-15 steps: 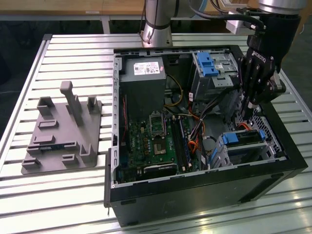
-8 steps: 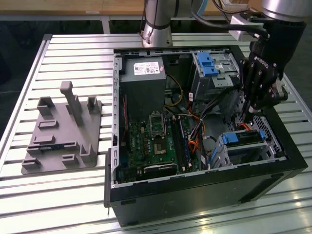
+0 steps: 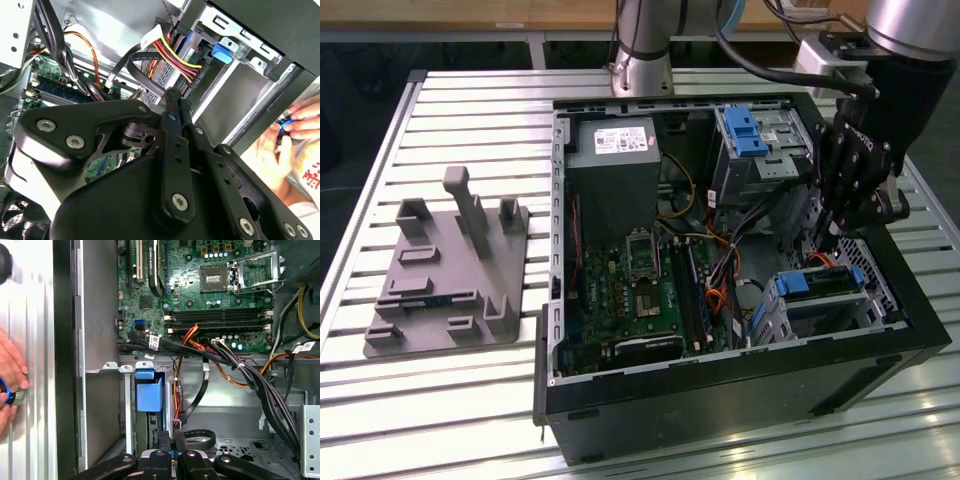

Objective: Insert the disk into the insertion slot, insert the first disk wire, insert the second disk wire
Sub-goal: 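Insert the second disk wire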

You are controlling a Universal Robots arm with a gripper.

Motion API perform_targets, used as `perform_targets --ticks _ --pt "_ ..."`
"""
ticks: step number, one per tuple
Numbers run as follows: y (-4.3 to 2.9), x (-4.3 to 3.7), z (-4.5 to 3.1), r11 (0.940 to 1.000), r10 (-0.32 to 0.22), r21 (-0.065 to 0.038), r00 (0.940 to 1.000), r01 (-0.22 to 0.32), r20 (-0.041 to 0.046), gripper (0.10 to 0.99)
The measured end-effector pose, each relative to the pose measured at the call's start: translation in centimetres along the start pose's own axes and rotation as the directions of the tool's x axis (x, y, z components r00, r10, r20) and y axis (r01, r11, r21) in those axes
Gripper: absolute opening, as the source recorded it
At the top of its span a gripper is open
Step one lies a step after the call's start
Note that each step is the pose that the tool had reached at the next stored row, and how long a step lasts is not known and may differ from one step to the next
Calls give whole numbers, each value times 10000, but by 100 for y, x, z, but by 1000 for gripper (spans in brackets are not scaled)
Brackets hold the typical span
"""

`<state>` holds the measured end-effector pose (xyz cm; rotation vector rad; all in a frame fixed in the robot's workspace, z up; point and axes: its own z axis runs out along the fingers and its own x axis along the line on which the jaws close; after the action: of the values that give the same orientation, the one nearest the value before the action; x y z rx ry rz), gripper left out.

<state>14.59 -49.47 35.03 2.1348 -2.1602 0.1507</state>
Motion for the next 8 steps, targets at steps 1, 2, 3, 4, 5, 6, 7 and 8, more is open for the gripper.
perform_targets --ticks 1,2,3,4,5,6,7,8 --pt "0 16 3 10000 0 -1 10000 0 80 149" --pt "0 31 5 10000 0 -2 9999 0 158 149" --pt "-1 47 8 10000 -1 -3 9997 1 237 149" --pt "-1 62 10 10000 -1 -4 9995 1 312 149" --pt "-1 78 12 10000 -1 -5 9993 2 385 149" --pt "-1 93 15 10000 -1 -5 9990 1 454 149" --pt "-1 110 18 10000 -1 -6 9986 2 530 149" --pt "-1 125 21 10000 -1 -7 9982 2 600 149"
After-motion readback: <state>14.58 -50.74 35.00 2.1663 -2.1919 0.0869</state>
